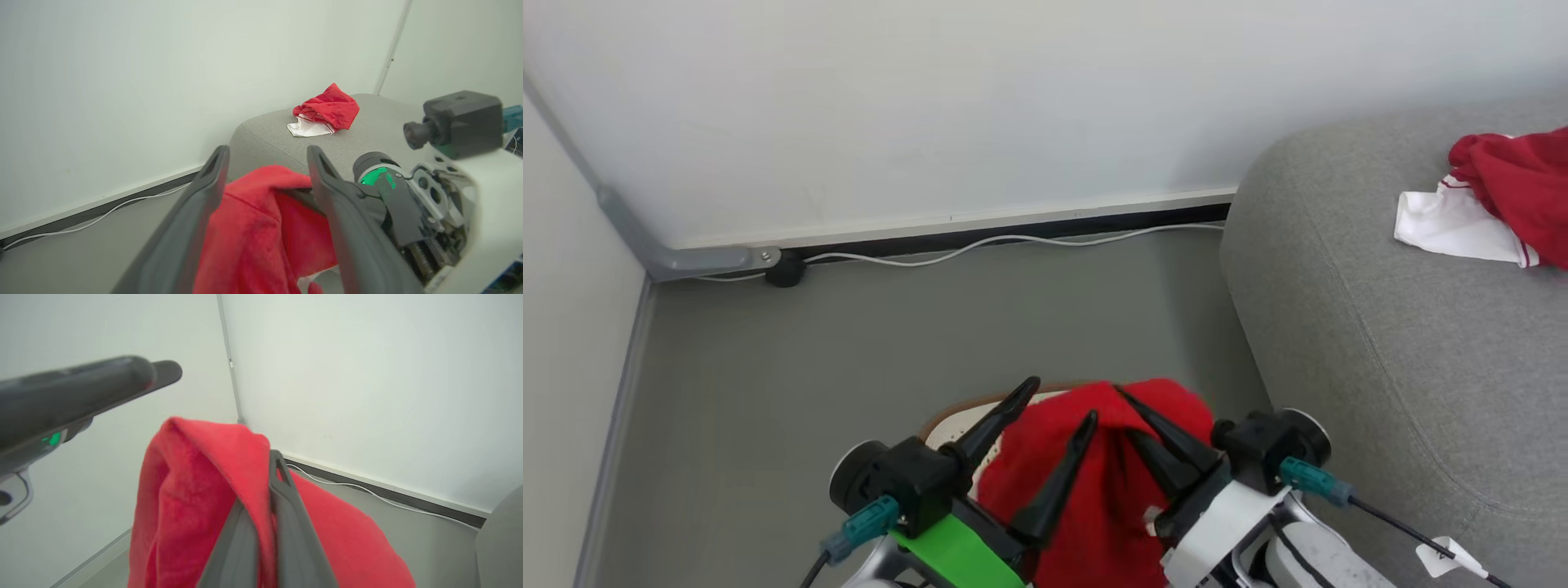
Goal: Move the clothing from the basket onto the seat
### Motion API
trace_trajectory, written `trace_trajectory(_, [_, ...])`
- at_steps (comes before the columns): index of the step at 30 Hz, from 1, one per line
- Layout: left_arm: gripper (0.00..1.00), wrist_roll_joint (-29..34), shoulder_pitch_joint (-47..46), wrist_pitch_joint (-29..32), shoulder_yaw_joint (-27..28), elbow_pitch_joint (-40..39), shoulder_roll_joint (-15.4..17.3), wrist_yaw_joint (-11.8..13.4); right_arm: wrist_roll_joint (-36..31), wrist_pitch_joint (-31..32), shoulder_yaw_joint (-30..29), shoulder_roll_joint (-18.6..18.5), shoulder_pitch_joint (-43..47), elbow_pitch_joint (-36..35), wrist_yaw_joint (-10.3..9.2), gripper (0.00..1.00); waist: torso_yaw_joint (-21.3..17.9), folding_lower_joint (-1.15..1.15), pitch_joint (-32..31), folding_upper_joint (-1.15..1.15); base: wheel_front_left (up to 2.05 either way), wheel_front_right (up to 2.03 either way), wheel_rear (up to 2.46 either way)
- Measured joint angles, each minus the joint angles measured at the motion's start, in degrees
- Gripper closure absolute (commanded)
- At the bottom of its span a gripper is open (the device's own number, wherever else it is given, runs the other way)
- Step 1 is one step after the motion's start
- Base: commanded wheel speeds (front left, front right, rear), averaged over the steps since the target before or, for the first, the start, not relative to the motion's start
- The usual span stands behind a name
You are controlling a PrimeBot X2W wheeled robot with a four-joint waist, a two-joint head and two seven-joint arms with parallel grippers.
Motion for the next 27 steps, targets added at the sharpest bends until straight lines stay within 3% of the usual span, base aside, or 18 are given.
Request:
trace_trajectory(2, [0.0,-0.01,0.01,0.62,-0.64,-0.35,-0.03,-0.01,0.0,0.0,-1.56,-0.52,-0.01,-0.67,-0.18,1.0,-1.35,0.0,0.32,0.0,0.0,0.0,0.0])
trace_trajectory(14, [0.0,-0.14,-0.36,2.4,-4.3,-2.15,-0.31,-0.32,1.04,-0.01,-11.51,-4.07,0.92,-6.68,-6.52,1.0,-10.15,0.0,3.43,0.0,0.0,0.0,0.0])
trace_trajectory(24, [0.0,2.48,-1.49,4.1,-2.53,-5.81,0.87,0.82,5.82,-0.01,-19.0,-3.91,0.16,-10.7,-8.28,1.0,-17.31,0.0,8.34,0.0,0.0,0.0,0.0])
trace_trajectory(27, [0.0,2.93,-2.2,5.43,-3.21,-6.43,0.71,1.07,6.84,-0.01,-23.01,-5.68,-3.7,-10.6,-8.79,1.0,-18.71,0.0,10.72,0.0,0.0,0.0,0.0])
